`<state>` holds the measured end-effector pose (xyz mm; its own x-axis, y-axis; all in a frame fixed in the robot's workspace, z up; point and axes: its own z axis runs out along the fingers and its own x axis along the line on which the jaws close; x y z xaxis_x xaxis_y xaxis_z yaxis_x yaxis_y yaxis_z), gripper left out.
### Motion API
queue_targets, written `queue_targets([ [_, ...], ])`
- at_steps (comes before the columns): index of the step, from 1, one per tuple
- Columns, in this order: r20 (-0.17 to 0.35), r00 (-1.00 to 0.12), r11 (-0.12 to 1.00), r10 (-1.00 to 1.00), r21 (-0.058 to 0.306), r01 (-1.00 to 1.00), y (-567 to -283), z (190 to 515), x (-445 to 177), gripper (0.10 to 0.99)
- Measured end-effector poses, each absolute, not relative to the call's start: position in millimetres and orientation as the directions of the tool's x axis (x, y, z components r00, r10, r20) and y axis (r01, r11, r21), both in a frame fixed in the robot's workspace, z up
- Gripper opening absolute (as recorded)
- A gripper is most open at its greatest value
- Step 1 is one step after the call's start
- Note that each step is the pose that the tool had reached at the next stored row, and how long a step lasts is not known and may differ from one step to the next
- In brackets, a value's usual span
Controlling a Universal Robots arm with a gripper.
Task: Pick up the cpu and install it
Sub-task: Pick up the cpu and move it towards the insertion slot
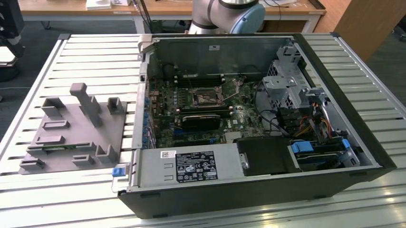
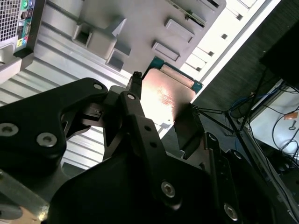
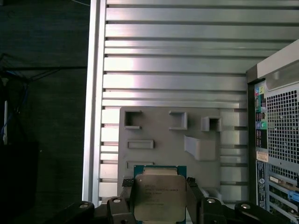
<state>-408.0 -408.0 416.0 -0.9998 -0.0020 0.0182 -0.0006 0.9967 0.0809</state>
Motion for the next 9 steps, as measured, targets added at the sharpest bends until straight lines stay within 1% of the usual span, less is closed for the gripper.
queue_targets([
  [9, 0.02, -1.0, 0.997, -0.002, 0.081, 0.0, -408.0, 416.0, -393.1, 0.533],
])
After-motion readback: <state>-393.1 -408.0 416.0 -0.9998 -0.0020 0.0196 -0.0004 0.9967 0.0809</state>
